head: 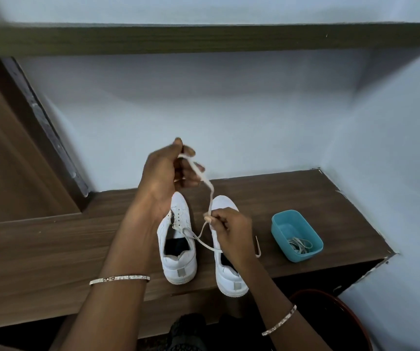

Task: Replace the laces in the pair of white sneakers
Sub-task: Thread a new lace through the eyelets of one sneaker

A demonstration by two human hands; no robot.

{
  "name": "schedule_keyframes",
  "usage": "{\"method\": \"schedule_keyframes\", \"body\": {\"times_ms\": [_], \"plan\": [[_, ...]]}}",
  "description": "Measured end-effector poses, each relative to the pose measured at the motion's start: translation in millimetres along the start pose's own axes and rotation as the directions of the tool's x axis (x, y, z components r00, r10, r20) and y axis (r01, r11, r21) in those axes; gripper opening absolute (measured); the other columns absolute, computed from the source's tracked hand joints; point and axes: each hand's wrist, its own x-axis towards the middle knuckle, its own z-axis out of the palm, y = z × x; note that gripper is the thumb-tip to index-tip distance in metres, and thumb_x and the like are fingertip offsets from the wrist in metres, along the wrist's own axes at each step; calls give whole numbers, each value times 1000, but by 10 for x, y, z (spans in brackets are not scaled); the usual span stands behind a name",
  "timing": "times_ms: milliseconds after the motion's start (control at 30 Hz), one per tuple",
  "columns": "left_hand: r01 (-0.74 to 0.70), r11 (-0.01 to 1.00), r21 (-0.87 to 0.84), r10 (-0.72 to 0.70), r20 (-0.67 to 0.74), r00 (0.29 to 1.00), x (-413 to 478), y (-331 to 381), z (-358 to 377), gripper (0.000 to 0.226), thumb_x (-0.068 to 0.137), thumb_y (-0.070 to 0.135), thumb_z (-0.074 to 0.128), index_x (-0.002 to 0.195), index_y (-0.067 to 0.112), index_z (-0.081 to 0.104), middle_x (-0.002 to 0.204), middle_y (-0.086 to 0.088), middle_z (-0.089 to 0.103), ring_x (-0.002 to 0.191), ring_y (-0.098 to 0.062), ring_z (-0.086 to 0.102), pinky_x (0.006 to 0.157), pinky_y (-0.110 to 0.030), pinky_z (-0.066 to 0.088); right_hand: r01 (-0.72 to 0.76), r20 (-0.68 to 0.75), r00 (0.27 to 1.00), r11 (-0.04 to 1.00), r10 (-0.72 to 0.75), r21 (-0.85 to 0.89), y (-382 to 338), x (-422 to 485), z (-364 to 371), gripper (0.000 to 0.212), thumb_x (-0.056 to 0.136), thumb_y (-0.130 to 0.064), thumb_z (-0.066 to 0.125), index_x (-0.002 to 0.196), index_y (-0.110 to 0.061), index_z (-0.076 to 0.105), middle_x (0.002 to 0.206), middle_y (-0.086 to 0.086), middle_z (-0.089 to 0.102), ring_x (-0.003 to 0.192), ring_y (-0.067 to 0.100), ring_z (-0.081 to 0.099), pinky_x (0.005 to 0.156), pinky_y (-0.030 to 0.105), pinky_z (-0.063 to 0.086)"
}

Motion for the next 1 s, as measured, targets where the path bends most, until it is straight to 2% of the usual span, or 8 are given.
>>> {"method": "schedule_keyframes", "body": {"times_ms": [167,233,367,500,600,667,867,1000], "plan": [[393,802,450,-416,-51,908,220,-766,-154,36,103,32,47,83,8,65,68,-9,69,55,-19,59,59,-29,52,112,188,974,988,-130,102,-111,-369,-74,26,89,-22,55,96,-15,79,91,-2,74,86,9,67,76,27,53],[410,698,587,-479,-44,877,193,-1025,-153,27,97,29,57,84,7,66,70,-9,64,58,-21,58,56,-28,50,149,275,943,976,-188,156,-135,-473,-79,22,89,-12,60,100,-15,79,98,-2,74,95,3,65,85,19,51],[285,530,798,-472,-1,882,149,-1304,-89,28,93,33,65,78,9,67,70,-7,67,60,-19,59,59,-29,51,72,441,883,976,-159,208,-123,-565,-61,24,85,-2,66,102,-13,79,104,-1,75,98,4,69,87,22,54],[359,682,637,-408,-77,910,170,-1381,-52,26,96,3,52,77,5,70,70,-8,65,49,-13,48,41,-17,36,-147,524,851,972,29,184,2,-415,-217,20,83,0,66,93,-11,79,89,0,78,81,8,73,80,30,60],[288,745,602,-285,-103,953,187,-1304,-105,34,95,6,48,76,16,74,87,3,72,60,-8,49,43,-17,31,-256,222,946,964,235,69,204,-203,-328,24,81,3,65,78,-17,77,74,-7,74,68,7,68,66,25,55],[237,818,524,-239,-65,969,163,-1154,-128,32,97,10,51,76,18,74,85,6,70,62,-7,49,46,-17,34,-379,37,925,925,379,6,356,-62,-350,22,84,2,64,84,-18,75,83,-8,74,74,5,67,70,26,55],[45,984,174,-64,109,992,138,-712,-113,33,100,12,46,71,13,62,102,0,74,110,-19,64,95,-36,47,-486,147,838,841,526,-237,662,200,-230,32,88,-16,68,119,-19,69,120,0,69,111,16,64,93,26,48],[148,977,-154,-130,124,984,156,-716,-120,31,100,12,40,70,9,51,75,-9,68,85,-24,67,102,-42,45,-600,130,775,785,618,-155,704,258,-171,29,91,-12,62,119,-16,70,119,4,70,112,20,64,101,32,49]]}}
